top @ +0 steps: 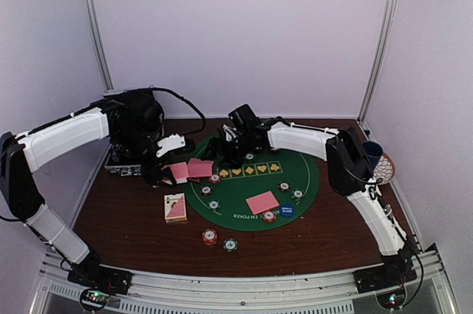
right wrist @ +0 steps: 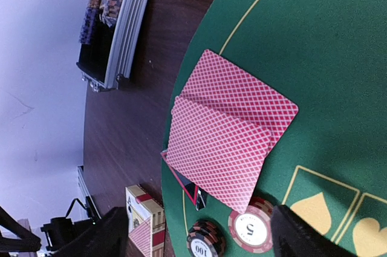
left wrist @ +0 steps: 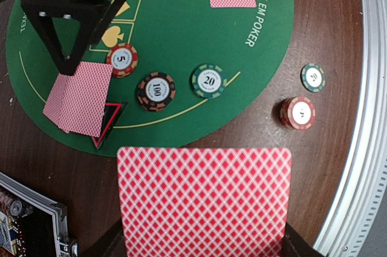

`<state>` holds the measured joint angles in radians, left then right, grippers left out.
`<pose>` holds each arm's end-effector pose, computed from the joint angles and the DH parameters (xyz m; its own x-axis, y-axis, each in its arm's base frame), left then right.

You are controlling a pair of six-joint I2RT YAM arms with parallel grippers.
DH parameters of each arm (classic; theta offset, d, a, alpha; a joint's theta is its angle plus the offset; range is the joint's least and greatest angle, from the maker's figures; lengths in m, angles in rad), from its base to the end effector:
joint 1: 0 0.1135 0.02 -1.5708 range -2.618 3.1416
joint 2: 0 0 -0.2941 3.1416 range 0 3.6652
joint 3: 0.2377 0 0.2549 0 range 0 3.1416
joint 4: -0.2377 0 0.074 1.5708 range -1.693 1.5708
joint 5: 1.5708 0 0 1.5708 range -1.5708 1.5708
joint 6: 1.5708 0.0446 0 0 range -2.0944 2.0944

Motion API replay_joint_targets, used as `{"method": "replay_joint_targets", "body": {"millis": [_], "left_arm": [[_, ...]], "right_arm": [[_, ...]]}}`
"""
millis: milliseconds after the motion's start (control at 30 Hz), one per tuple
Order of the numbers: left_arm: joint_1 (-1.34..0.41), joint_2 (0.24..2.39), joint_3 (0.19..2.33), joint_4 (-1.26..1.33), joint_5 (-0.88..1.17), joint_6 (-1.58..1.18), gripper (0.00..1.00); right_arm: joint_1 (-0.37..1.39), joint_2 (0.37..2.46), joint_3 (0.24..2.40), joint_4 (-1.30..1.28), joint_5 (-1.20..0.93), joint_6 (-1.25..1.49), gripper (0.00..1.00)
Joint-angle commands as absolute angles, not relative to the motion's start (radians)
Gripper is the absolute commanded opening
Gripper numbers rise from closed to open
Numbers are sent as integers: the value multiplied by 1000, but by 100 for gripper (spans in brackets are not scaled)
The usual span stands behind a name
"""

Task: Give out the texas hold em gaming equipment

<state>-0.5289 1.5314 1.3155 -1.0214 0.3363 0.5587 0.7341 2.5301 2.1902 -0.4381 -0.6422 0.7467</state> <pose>0.2527 -0.1647 0.3032 -0.3898 0.8074 -0.4429 0.9154 0.3921 -0.0909 0.4220 0.4168 0.1793 -0.9620 -0.1354 -0.2373 -0.2723 0.5459 0.7924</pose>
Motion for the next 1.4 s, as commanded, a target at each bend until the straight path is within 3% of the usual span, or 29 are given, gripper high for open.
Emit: {"method": "replay_joint_targets", "body": {"millis": [0, 200, 367, 533, 1367], "left_arm": [[-525, 1504, 1319, -1014, 354, 560, 8], [-525, 1504, 1332, -1021, 359, 556, 8], [-525, 1506, 1339, -1022, 362, 556, 8], [-525, 1510, 1343, -1022, 369, 556, 8], [-525, 1533, 1382, -1023, 390, 538, 7]], "right_arm": [[724, 2390, 2170, -498, -576, 663, 98], [725, 2233, 1967, -439, -570, 664, 100], [728, 2030, 1626, -119, -636, 836, 100], [778, 1946, 1490, 55, -711, 961, 100], [909, 2091, 1574, 231, -831, 1134, 74]]}}
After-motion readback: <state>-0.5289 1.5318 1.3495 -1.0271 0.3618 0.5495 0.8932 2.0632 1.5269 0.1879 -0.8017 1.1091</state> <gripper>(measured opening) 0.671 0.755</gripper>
